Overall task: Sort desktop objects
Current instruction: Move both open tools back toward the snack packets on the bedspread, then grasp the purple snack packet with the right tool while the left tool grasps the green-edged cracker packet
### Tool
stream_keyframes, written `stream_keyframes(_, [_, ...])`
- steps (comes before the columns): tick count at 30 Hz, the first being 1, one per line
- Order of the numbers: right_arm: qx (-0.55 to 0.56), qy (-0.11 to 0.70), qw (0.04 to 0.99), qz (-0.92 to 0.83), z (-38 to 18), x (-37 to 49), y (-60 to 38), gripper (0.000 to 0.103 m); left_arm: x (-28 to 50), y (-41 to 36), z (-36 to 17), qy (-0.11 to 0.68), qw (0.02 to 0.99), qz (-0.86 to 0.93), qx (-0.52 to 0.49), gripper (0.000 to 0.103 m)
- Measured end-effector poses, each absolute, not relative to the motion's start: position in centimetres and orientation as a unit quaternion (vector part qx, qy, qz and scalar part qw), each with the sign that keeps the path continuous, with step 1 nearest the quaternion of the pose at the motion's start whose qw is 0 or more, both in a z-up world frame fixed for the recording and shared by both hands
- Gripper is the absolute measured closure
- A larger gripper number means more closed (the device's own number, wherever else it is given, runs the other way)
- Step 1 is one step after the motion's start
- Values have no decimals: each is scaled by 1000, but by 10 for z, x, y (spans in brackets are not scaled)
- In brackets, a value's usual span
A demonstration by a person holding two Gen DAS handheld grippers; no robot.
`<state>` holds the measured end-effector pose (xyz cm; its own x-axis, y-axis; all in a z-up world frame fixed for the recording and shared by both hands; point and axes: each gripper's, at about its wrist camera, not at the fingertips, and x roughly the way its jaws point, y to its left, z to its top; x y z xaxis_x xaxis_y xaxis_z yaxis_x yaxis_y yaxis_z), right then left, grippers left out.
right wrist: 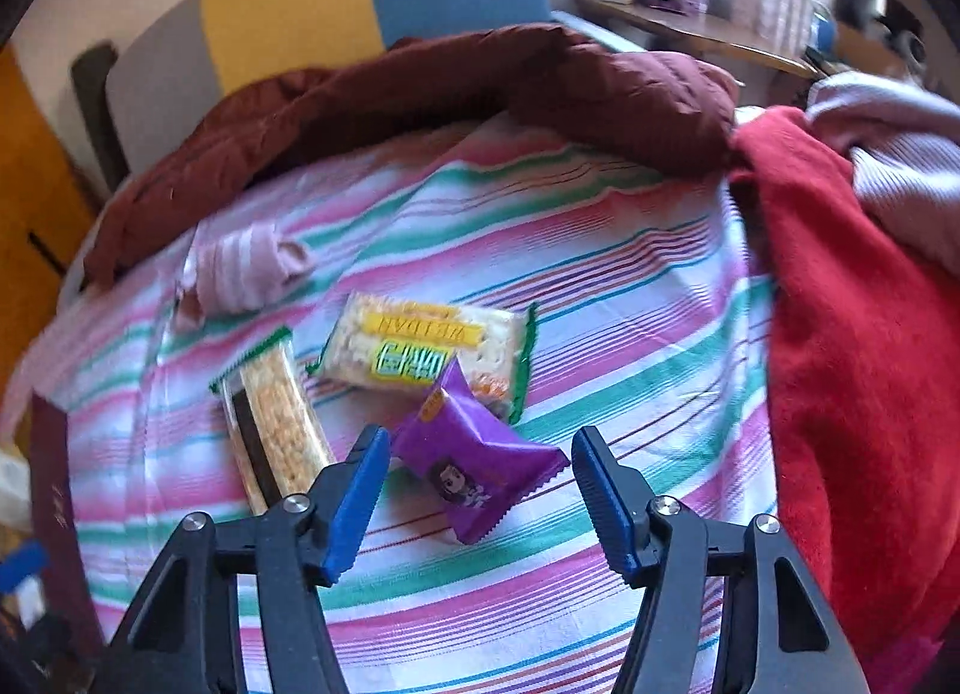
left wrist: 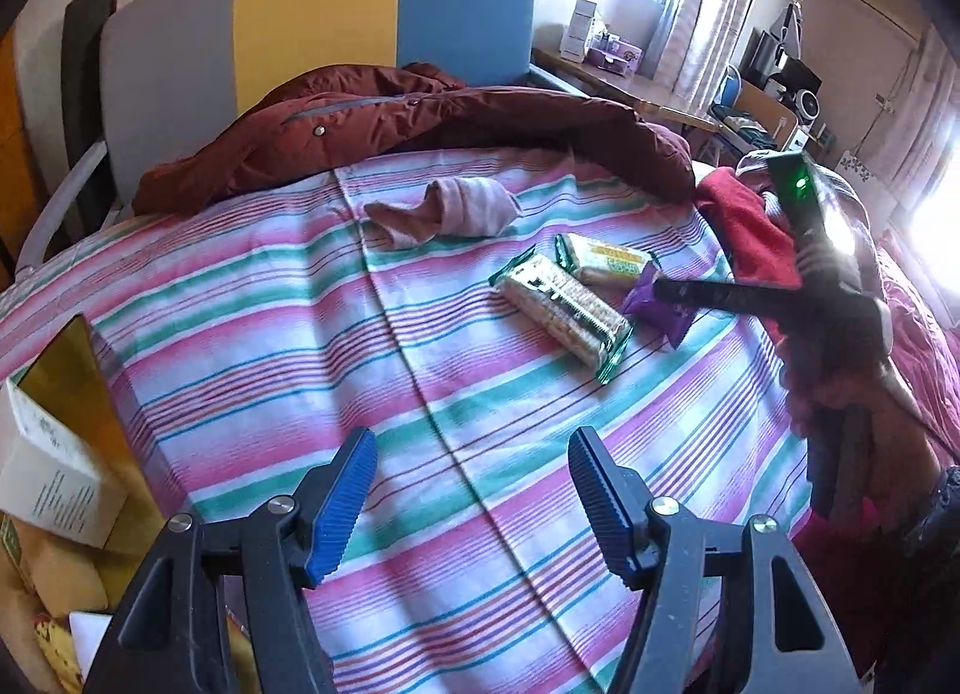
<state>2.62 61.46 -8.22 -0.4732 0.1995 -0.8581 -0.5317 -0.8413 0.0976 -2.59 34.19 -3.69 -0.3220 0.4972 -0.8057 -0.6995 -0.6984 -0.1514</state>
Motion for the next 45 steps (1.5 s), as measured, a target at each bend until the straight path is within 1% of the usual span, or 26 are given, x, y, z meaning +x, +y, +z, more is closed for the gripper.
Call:
stream_keyframes(2, [-477,163,216,836,-86,24,611,44,-27,346,-37,113,375,803,-449,36])
stream_keyframes(10, [-495,150,206,830,-92,21,607,46,-40,365,-41,92,386,787,-472,36])
stream_keyframes(18, [-500,142,201,830,-95,15,604,45,-68,398,-58,27,390,750,-533,36])
stream_keyframes(20, [-504,127,198,831,-95,12,600,51,-75,406,-63,12,387,743,-545,36])
stream_keyframes(25, [-510,103,186,833,-95,9,590,53,-89,433,-71,-12,381,731,-565,36])
stream_keyframes(33, [-511,132,196,826,-92,13,598,54,-108,468,-97,-38,333,726,-600,36])
stream_keyframes(38, [-500,157,209,825,-87,16,607,54,-107,486,-105,-34,315,730,-606,36])
stream_keyframes(45, [-475,189,244,824,-80,23,627,54,-100,501,-109,17,300,761,-575,36])
